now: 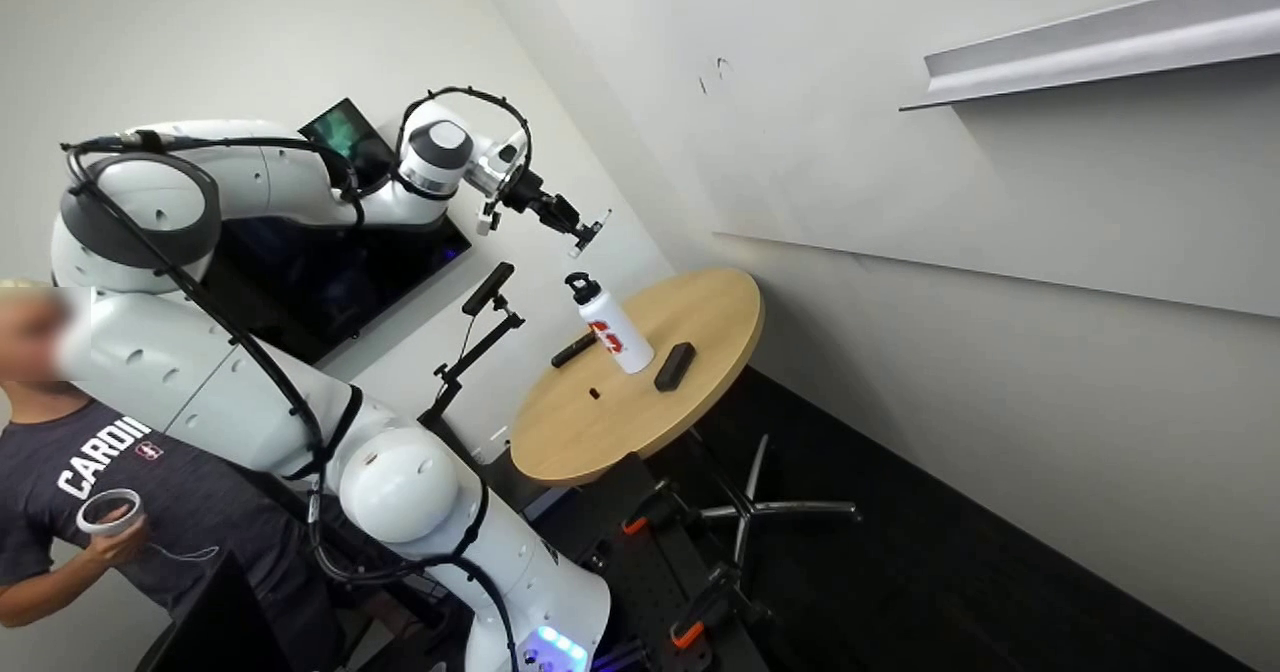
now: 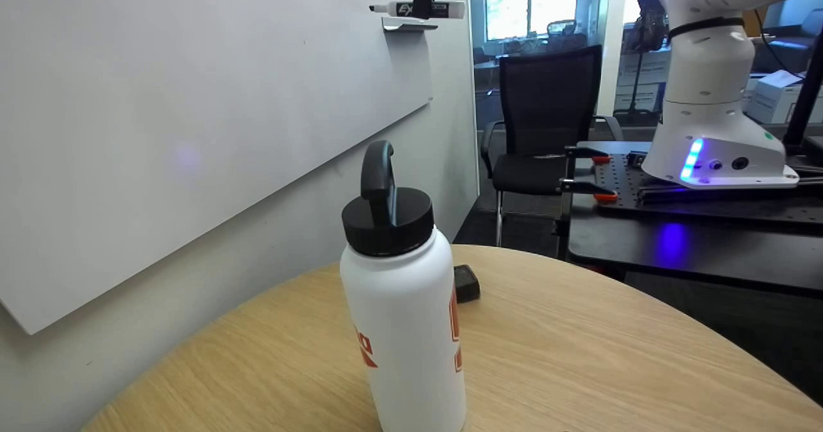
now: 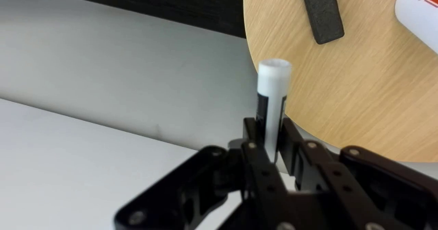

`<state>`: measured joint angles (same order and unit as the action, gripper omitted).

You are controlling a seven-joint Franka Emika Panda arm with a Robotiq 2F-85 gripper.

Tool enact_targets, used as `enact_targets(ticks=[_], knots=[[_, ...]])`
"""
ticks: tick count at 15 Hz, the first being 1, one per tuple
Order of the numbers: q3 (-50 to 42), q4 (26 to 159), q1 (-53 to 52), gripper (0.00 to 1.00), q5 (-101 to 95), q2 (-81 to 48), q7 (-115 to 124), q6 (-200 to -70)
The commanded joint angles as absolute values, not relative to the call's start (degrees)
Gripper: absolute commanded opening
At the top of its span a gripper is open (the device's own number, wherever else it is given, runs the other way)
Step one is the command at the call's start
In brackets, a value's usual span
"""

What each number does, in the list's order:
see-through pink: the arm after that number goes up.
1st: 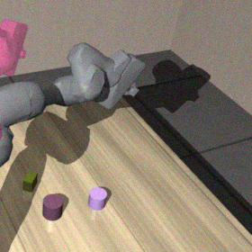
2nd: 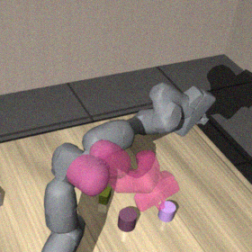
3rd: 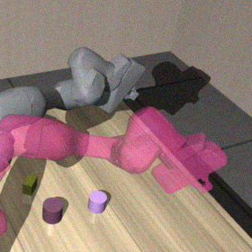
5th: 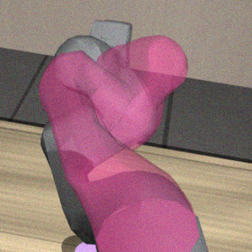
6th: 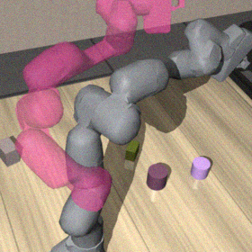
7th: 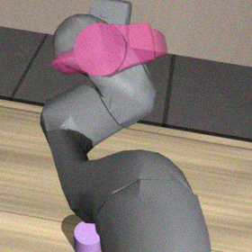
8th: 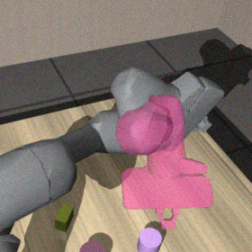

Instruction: Use the black marker to write on the white board in the wall

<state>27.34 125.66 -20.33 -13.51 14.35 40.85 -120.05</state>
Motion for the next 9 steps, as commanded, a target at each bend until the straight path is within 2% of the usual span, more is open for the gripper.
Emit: enact_targets(ticks=[1, 9], knots=[[27.77, 125.52, -19.86, 0.05, -13.37, 14.29, 40.73, -119.93], [24.41, 117.45, -16.69, 0.05, -20.24, 12.47, 26.38, -118.90]])
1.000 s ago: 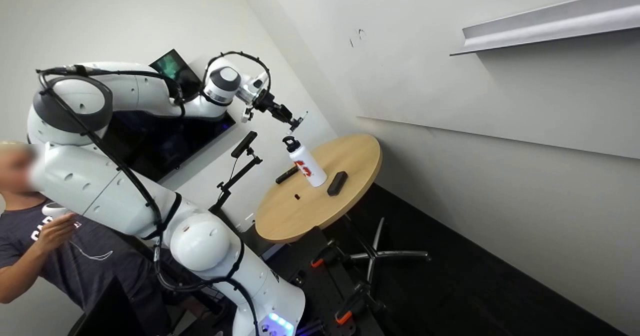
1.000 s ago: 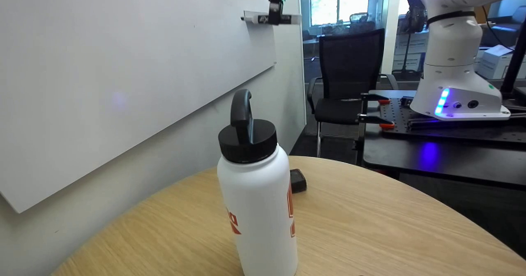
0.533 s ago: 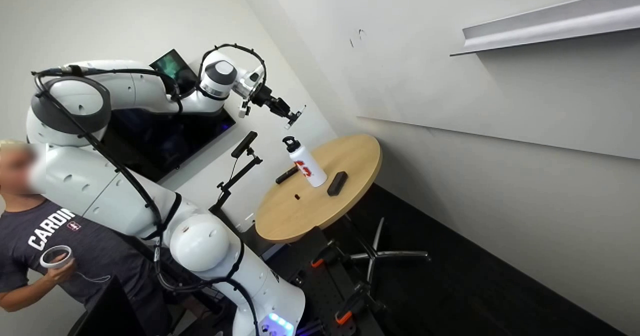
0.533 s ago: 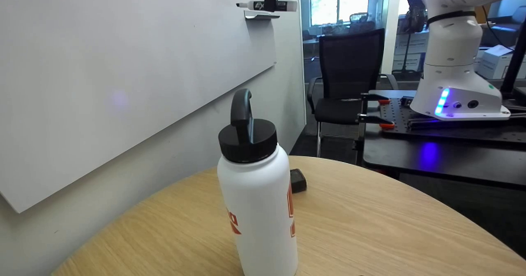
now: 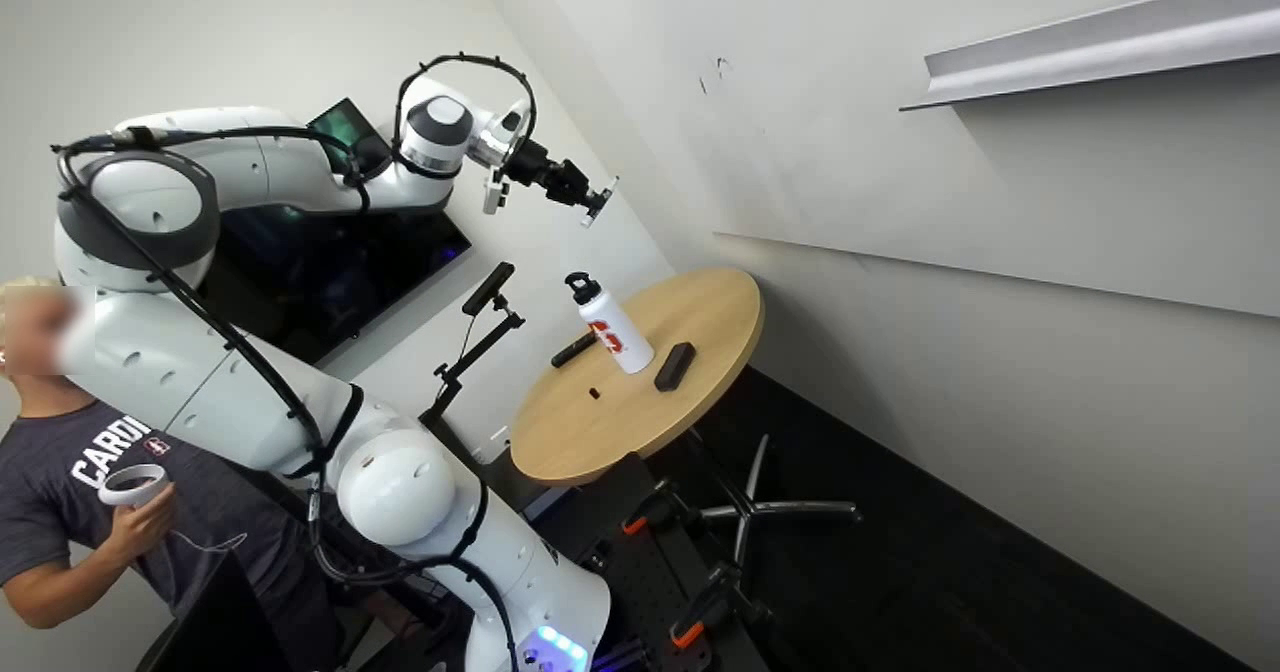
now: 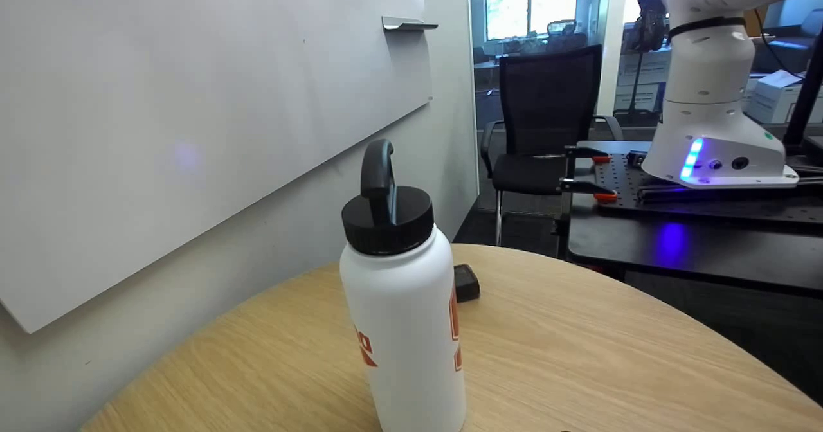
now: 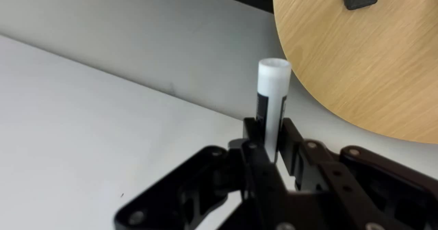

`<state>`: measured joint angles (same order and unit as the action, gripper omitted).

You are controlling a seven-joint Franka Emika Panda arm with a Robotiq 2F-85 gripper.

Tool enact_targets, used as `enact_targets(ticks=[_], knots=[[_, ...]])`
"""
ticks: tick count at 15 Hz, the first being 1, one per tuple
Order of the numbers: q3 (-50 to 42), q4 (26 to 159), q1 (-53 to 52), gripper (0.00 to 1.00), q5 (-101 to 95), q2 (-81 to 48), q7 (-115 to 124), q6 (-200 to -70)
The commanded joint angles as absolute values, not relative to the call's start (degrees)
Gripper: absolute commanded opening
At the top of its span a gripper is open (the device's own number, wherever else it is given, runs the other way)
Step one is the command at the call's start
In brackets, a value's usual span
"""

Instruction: Use the black marker to write on the white board in the wall

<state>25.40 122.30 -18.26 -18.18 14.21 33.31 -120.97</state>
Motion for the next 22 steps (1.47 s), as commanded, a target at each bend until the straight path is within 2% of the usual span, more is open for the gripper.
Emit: enact_targets(ticks=[1, 6, 7, 11, 12, 22], knots=[[24.27, 115.42, -15.94, 0.05, -21.65, 11.73, 24.13, -117.65], [24.31, 105.89, -14.60, 0.05, -27.57, 6.48, 18.85, -110.82], [23.49, 110.74, -15.21, 0.20, -25.75, 9.68, 20.96, -114.94], [23.23, 107.34, -15.57, 0.20, -26.94, 6.88, 20.30, -112.86], [23.22, 107.26, -15.59, 0.05, -26.95, 6.74, 20.30, -112.86], [19.10, 96.78, -14.89, 0.05, -29.59, -0.64, 22.34, -109.86]])
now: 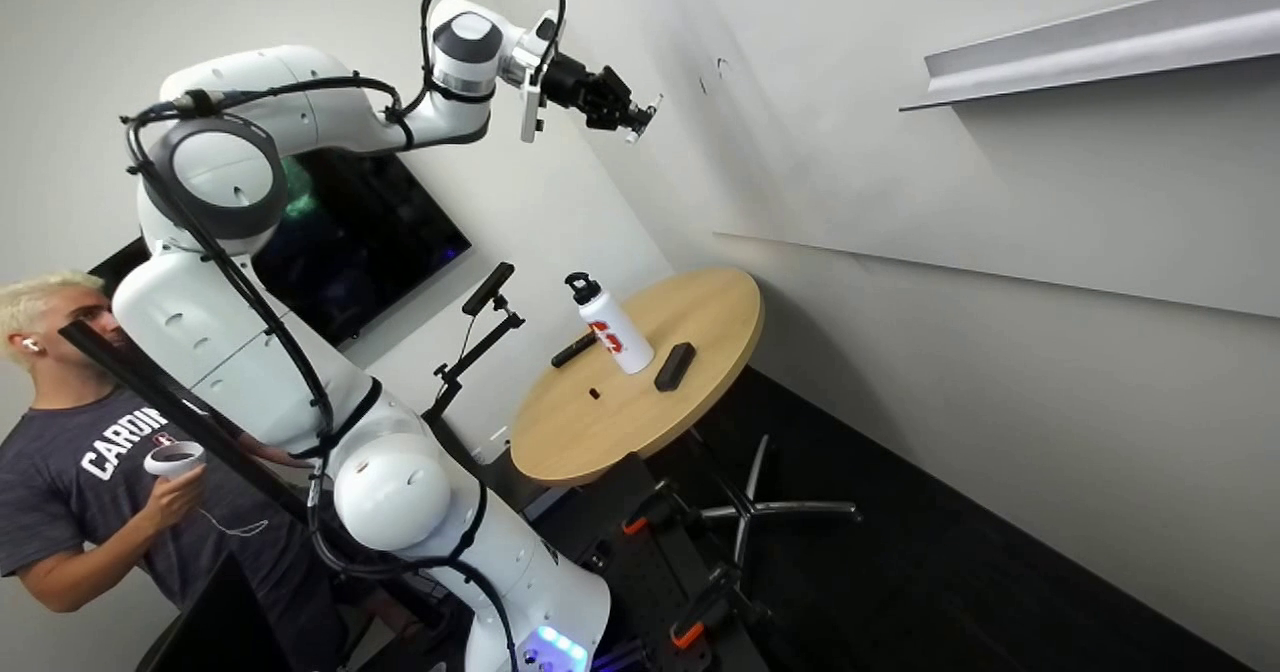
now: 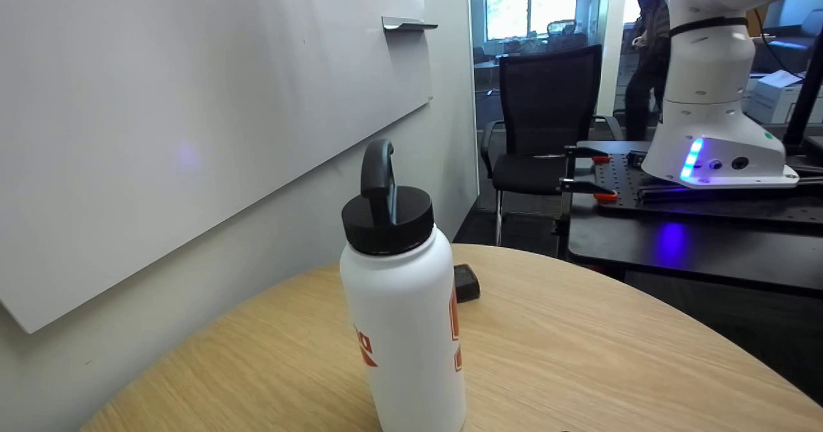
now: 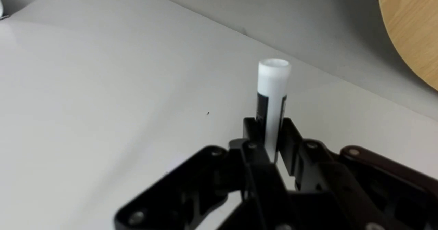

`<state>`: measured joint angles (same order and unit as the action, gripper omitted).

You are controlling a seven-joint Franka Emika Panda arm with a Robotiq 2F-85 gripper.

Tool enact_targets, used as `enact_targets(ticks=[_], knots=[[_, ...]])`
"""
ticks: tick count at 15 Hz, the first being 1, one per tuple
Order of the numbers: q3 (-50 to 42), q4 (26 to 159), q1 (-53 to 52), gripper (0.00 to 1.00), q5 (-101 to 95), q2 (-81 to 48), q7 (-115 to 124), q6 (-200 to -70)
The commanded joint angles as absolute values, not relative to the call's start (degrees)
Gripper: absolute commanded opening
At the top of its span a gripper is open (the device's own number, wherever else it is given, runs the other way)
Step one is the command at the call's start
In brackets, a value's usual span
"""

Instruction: Use the black marker to write on the white board in the wall

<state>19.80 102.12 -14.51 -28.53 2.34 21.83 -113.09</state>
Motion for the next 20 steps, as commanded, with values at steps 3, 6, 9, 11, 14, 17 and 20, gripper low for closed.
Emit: enact_targets(ticks=[3, 6, 9, 11, 14, 17, 20], knots=[[18.20, 93.13, -15.40, 0.05, -29.13, -2.65, 22.26, -108.98], [17.70, 89.23, -15.99, 0.05, -28.72, -4.78, 21.83, -106.79], [17.31, 85.56, -16.68, 0.05, -28.55, -6.92, 21.51, -104.41], [17.05, 83.49, -17.21, 0.05, -28.25, -8.38, 21.06, -104.17], [16.55, 81.07, -17.87, 0.05, -27.63, -10.46, 20.58, -105.08], [15.78, 79.22, -18.51, 0.05, -26.53, -12.25, 20.05, -105.28], [14.93, 78.13, -19.17, 0.05, -26.28, -13.54, 19.93, -105.68]])
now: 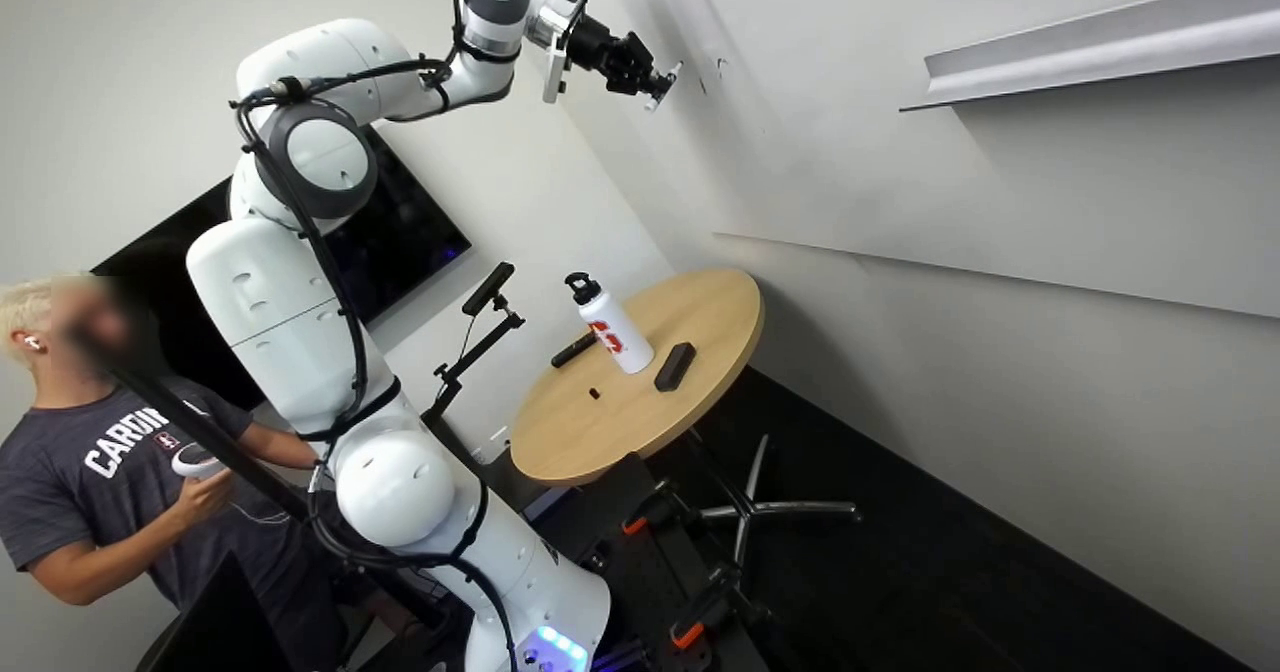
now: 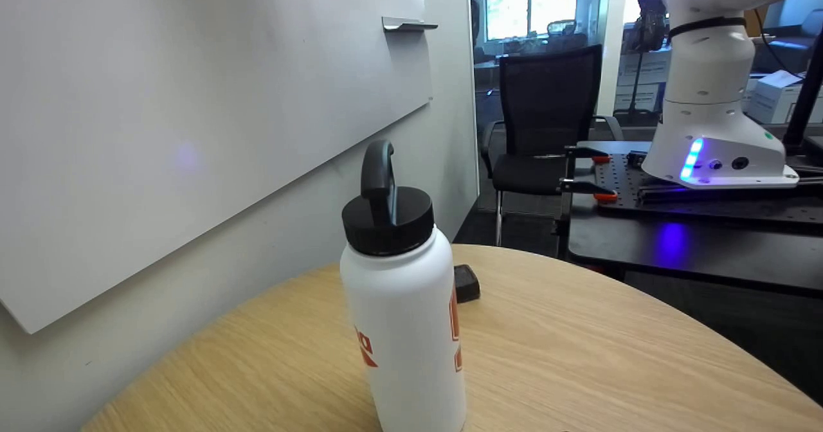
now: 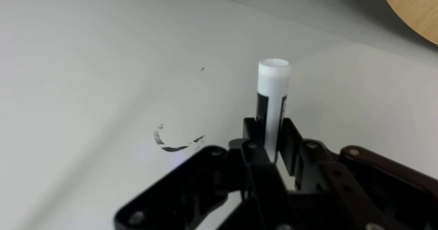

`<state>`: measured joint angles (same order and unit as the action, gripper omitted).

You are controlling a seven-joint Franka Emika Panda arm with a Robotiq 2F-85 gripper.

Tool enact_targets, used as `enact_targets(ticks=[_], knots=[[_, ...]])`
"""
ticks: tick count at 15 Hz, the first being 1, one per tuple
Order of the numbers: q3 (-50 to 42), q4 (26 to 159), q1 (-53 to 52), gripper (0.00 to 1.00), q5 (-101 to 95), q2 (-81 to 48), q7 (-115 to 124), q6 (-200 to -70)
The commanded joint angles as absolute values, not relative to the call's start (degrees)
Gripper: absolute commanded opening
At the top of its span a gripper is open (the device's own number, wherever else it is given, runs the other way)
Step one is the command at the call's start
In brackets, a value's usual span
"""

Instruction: Use the black marker to write on the white board in the wall

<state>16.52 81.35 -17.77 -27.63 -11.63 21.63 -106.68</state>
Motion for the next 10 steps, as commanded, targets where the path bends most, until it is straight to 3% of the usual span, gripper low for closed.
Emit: enact_targets(ticks=[1, 10], knots=[[14.68, 77.83, -19.27, 0.05, -26.31, -13.85, 20.10, -106.10], [13.92, 76.97, -18.58, 0.05, -26.29, -13.92, 22.03, -107.33]])
